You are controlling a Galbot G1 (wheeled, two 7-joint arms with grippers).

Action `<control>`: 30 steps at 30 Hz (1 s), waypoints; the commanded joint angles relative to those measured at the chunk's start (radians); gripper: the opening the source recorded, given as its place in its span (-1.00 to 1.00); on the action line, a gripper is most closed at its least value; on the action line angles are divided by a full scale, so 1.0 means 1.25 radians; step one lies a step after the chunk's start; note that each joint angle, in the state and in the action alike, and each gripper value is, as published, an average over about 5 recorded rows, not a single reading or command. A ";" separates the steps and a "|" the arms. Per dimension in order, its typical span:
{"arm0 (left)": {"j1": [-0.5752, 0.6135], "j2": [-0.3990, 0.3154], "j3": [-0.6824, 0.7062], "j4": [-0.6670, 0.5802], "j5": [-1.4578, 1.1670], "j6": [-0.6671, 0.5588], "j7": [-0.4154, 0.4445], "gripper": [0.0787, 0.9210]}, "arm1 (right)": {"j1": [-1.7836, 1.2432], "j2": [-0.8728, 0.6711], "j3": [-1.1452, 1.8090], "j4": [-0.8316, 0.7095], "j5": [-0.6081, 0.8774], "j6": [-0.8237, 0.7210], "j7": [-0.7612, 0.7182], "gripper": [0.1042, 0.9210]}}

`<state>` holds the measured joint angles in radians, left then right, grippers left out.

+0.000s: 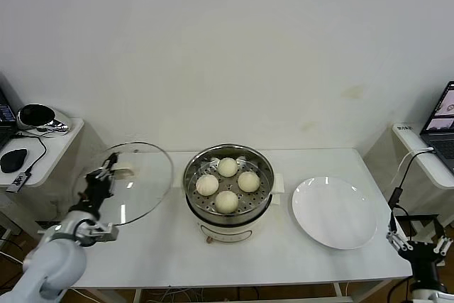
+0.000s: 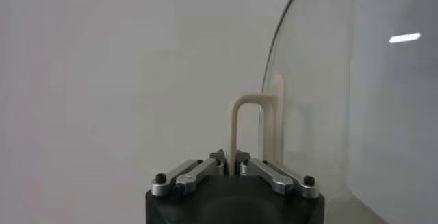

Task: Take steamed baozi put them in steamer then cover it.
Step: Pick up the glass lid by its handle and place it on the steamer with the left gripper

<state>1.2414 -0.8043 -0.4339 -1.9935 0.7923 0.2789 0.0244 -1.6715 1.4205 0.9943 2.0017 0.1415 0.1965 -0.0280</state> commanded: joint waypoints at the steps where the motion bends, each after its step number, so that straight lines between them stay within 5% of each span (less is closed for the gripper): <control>1: -0.354 -0.097 0.404 0.000 0.065 0.204 0.096 -0.83 | 0.022 0.019 -0.026 -0.013 -0.055 0.004 -0.001 0.76; 16: -0.441 -0.270 0.518 0.139 0.232 0.254 0.167 -0.83 | 0.039 0.023 -0.060 -0.033 -0.079 0.004 -0.001 0.76; 30: -0.431 -0.347 0.539 0.194 0.312 0.249 0.190 -0.83 | 0.035 0.026 -0.064 -0.032 -0.081 0.006 -0.001 0.76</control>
<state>0.7401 -1.1579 0.1865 -1.8061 1.1034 0.5680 0.2400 -1.6294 1.4511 0.9193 1.9650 0.0454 0.2029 -0.0291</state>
